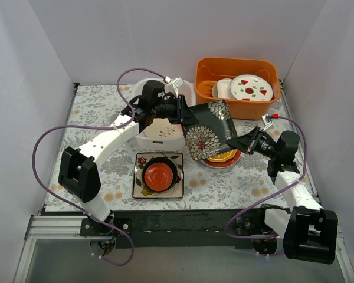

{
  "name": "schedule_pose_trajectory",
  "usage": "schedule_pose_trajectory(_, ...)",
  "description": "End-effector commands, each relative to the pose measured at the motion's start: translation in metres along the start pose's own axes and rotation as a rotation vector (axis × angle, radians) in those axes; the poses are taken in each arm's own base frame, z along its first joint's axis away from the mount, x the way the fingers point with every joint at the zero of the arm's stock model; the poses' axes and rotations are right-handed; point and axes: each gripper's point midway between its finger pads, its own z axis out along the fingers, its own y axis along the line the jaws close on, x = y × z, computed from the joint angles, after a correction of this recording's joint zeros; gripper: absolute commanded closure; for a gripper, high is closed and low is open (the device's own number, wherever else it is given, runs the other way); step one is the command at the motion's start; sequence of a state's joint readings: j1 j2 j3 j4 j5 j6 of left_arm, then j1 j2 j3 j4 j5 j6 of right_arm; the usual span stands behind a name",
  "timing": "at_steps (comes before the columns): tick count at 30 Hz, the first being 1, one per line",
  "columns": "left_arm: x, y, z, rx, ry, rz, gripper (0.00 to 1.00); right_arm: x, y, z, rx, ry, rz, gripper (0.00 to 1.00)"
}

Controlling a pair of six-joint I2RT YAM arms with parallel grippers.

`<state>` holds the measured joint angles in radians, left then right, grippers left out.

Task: Place the plates into the plastic bin on the countertop
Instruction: Place the plate in the plastic bin.

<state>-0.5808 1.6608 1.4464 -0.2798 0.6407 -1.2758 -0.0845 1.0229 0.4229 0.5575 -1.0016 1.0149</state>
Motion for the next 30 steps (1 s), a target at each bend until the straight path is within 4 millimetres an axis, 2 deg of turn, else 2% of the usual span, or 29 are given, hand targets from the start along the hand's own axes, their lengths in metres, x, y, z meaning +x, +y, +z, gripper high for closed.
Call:
schedule_pose_trajectory(1,-0.003,-0.021,-0.002,0.029,-0.021,0.067,1.00,-0.017,0.033,0.003,-0.093,-0.026,-0.155,0.88)
schedule_pose_trajectory(2,-0.004,-0.021,-0.001,0.027,-0.022,0.067,1.00,-0.016,0.034,0.003,-0.098,-0.028,-0.155,0.80)
schedule_pose_trajectory(4,-0.005,-0.020,-0.001,0.021,-0.027,0.068,1.00,-0.017,0.033,0.003,-0.096,-0.034,-0.153,0.70)
schedule_pose_trajectory(5,-0.005,-0.020,-0.002,0.020,-0.026,0.068,1.00,-0.017,0.033,0.003,-0.095,-0.035,-0.153,0.57)
schedule_pose_trajectory(7,-0.006,-0.020,-0.001,0.020,-0.028,0.068,1.00,-0.017,0.032,0.003,-0.091,-0.038,-0.152,0.47)
schedule_pose_trajectory(8,-0.006,-0.020,-0.001,0.019,-0.028,0.067,1.00,-0.017,0.032,0.003,-0.090,-0.040,-0.152,0.37)
schedule_pose_trajectory(11,-0.007,-0.020,-0.001,0.018,-0.030,0.068,1.00,-0.017,0.030,0.003,-0.084,-0.042,-0.154,0.24)
schedule_pose_trajectory(17,-0.011,-0.020,-0.002,0.006,-0.047,0.067,1.00,-0.016,0.029,0.003,-0.079,-0.041,-0.157,0.13)
schedule_pose_trajectory(30,-0.026,-0.021,-0.008,-0.023,-0.115,0.087,1.00,-0.010,0.012,0.003,-0.032,-0.032,-0.132,0.11)
